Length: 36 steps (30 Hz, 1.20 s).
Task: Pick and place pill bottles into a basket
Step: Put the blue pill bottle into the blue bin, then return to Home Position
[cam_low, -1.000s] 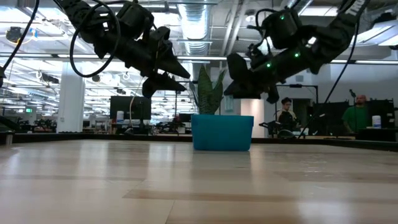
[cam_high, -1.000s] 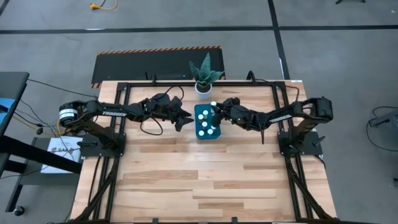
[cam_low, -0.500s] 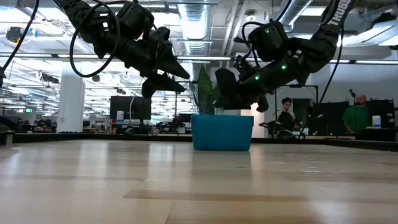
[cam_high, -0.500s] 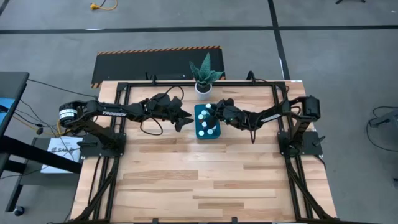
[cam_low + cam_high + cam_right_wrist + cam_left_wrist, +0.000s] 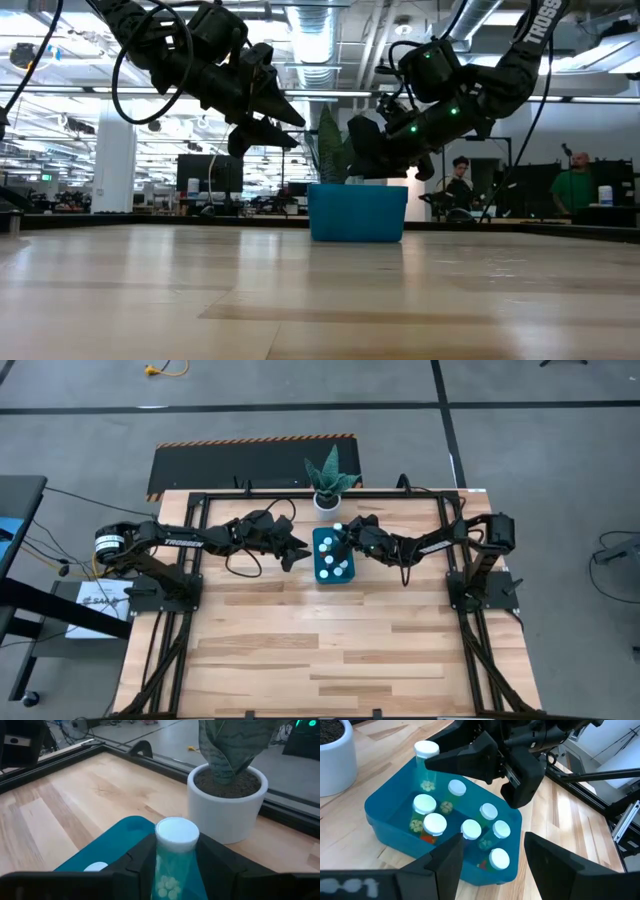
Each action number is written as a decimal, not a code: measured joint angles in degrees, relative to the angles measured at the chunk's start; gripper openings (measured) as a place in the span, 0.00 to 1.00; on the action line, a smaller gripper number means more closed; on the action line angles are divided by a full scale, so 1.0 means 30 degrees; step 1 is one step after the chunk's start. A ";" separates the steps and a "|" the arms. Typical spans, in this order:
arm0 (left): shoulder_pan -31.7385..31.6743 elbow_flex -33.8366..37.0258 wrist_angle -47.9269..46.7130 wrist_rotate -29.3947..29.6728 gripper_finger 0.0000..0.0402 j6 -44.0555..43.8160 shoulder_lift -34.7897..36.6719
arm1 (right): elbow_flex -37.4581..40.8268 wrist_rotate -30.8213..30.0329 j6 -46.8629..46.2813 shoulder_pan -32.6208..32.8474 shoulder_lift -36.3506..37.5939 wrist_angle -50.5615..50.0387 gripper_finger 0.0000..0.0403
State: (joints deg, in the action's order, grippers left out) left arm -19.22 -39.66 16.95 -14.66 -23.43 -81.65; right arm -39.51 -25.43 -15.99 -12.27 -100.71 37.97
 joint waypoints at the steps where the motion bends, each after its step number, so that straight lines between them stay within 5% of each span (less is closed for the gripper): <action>1: 0.0007 0.0000 0.0000 0.0000 0.49 0.0004 0.0000 | 0.0007 0.0000 0.0000 0.0000 0.0000 -0.0004 0.32; 18: 0.0007 0.0000 0.0007 -0.0022 0.49 -0.0360 0.0000 | 0.0034 0.0007 0.0344 -0.0009 0.0814 0.0477 0.44; 28: 0.0007 0.0000 0.1838 -0.1685 0.49 -0.1081 0.0739 | 0.0007 0.0617 -0.0488 0.2833 0.9011 -0.5790 0.40; 33: 0.0014 0.0029 0.1936 -0.1385 0.46 -0.0553 0.3658 | 0.0007 0.0079 -0.2184 0.5640 1.3358 -1.0588 0.39; 36: 0.0098 0.0342 0.0971 -0.0440 0.44 0.0130 0.6459 | 0.0015 -0.2054 -0.2755 0.8094 1.5325 -1.1582 0.38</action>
State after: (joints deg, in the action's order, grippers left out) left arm -18.93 -38.63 19.86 -15.98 -23.04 -62.27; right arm -39.46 -31.59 -24.25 12.01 -54.73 3.22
